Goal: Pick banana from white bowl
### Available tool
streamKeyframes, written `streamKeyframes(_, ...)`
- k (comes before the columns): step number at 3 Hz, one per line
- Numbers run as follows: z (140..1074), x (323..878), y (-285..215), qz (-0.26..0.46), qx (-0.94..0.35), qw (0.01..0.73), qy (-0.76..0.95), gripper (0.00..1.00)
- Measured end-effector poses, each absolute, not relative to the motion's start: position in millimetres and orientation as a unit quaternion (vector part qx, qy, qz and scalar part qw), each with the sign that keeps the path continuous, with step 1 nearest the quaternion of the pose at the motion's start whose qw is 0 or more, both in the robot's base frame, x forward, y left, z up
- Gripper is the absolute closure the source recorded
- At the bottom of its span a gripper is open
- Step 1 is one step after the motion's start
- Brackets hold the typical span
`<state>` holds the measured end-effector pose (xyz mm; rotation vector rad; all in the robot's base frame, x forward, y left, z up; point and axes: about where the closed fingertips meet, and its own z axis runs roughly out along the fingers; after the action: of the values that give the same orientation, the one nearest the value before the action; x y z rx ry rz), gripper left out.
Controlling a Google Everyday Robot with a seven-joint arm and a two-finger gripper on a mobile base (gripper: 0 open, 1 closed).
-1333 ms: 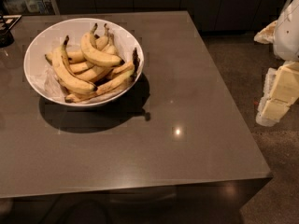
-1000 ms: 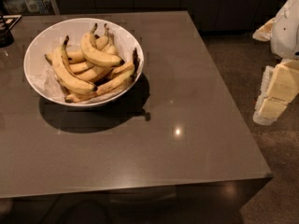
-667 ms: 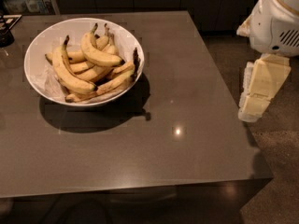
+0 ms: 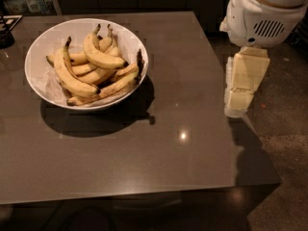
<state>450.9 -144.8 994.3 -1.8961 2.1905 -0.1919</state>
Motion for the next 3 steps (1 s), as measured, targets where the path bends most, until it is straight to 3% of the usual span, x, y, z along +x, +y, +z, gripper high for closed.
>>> streamKeyframes(1,1035,491,-94,-0.057,-0.638,0.167,0.749,0.0)
streamKeyframes(3,1056,500,-78,-0.061,-0.64,0.207,0.737,0.0)
